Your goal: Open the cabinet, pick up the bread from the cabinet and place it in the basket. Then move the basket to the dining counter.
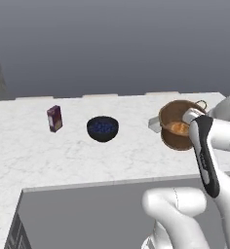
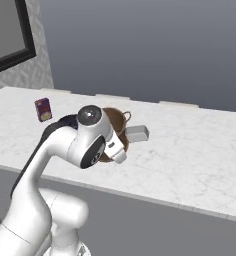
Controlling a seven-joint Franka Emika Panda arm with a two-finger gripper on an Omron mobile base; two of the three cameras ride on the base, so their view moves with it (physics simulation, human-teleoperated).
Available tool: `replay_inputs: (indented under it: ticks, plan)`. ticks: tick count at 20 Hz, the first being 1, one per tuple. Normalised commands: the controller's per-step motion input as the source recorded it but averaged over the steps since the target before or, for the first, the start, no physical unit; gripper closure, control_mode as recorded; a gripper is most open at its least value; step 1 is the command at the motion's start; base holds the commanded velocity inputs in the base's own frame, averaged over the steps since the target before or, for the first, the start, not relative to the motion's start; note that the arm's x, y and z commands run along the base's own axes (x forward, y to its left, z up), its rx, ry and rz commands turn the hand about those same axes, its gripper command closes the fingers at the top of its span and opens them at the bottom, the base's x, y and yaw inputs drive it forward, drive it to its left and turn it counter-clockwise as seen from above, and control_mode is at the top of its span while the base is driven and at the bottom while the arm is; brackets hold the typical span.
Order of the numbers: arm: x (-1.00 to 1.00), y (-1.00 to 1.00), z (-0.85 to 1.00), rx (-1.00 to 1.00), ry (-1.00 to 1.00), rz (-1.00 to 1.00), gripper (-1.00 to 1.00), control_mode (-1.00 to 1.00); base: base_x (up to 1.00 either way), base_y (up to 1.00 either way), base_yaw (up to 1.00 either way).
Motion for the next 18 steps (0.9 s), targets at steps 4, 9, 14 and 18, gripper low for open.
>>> replay_inputs:
  ticks: [4,9,14,18]
  plan:
    - [0.62,-0.59,-0.52,0.0,0.04,0.01,1.0,-1.0,0.0,0.0,0.0]
    - [0.38,-0.6,-0.28,0.05,0.02,0.01,1.0,-1.0,0.0,0.0,0.0]
    - [0.5,-0.43,-0.25,0.13,0.11,0.01,1.0,-1.0,0.0,0.0,0.0]
    - [0.41,-0.2,-0.34,0.12,0.1,0.01,1.0,-1.0,0.0,0.0,0.0]
